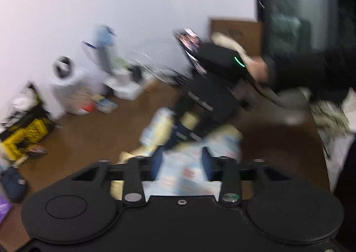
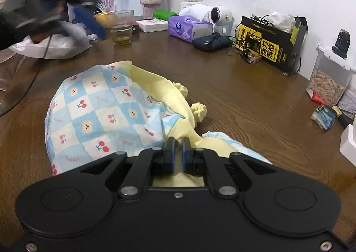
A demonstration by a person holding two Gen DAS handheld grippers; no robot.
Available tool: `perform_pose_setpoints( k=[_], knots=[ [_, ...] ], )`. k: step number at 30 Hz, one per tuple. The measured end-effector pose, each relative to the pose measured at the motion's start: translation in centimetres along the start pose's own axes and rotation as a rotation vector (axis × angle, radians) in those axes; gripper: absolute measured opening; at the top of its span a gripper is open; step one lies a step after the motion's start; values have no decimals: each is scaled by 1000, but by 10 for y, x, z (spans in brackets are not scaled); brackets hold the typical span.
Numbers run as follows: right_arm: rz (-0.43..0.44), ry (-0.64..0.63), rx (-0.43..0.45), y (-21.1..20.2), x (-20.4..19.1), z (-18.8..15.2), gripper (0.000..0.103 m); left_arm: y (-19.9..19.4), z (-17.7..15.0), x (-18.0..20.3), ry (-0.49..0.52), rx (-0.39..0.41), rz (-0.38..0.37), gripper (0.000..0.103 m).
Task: Fold clothes
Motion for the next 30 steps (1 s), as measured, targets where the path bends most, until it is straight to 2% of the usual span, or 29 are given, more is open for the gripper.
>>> perform_pose_setpoints(
  k=[2,3,5,7,11,12,13,14,15,16,18,21,23,26,27,28,30],
  knots=[
    [-6,15,4,-2,1,2,9,27,-18,7,11,-40,55,44],
    [-18,17,8,-2,4,5,12,37,-24,8,6,-46,79,44],
    [-79,20,28,-3,7,11,22,51,-22,-6,-46,-16,145,45],
    [-151,39,53,-9,13,17,24,63,-18,-19,-77,-15,215,45],
    [-196,86,122,-33,18,26,25,51,-5,-20,-54,-12,289,45],
    [-207,70,154,-48,12,27,30,43,-1,-17,-49,-8,316,46],
    [-218,49,188,-64,4,28,39,31,3,-12,-46,-5,355,48],
    [-241,25,198,-76,-6,27,69,22,6,-7,-45,-9,388,55],
    [-268,1,199,-86,-18,25,89,13,8,1,-49,-14,427,65],
    [-294,-24,201,-95,-30,23,90,0,11,14,-65,-22,470,71],
    [-334,-61,188,-111,-54,16,90,-18,11,41,-137,-35,504,88],
    [-350,-22,126,-115,-90,-8,90,-36,6,70,-317,-81,565,101],
    [-355,66,107,-112,-113,-32,90,-49,-3,101,-486,-124,707,103],
    [-337,205,120,-107,-136,-62,90,-59,-14,140,-597,-165,943,103],
    [-330,252,133,-106,-143,-71,90,-59,-15,150,-601,-155,981,103],
    [-363,292,148,-104,-151,-80,90,-60,-18,165,-615,-142,1010,103],
    [-455,366,182,-102,-170,-99,90,-59,-22,177,-675,-152,945,103]
  ],
)
Point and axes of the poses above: each gripper's, at about its wrist camera, not at the fingertips, and y roughly the way its jaws point, x to its right, z to its top, the point moved 4 cm from there along y, roughly the way its jaws point, and after that the axes turned 11 degrees about z, right-handed, at the moved point
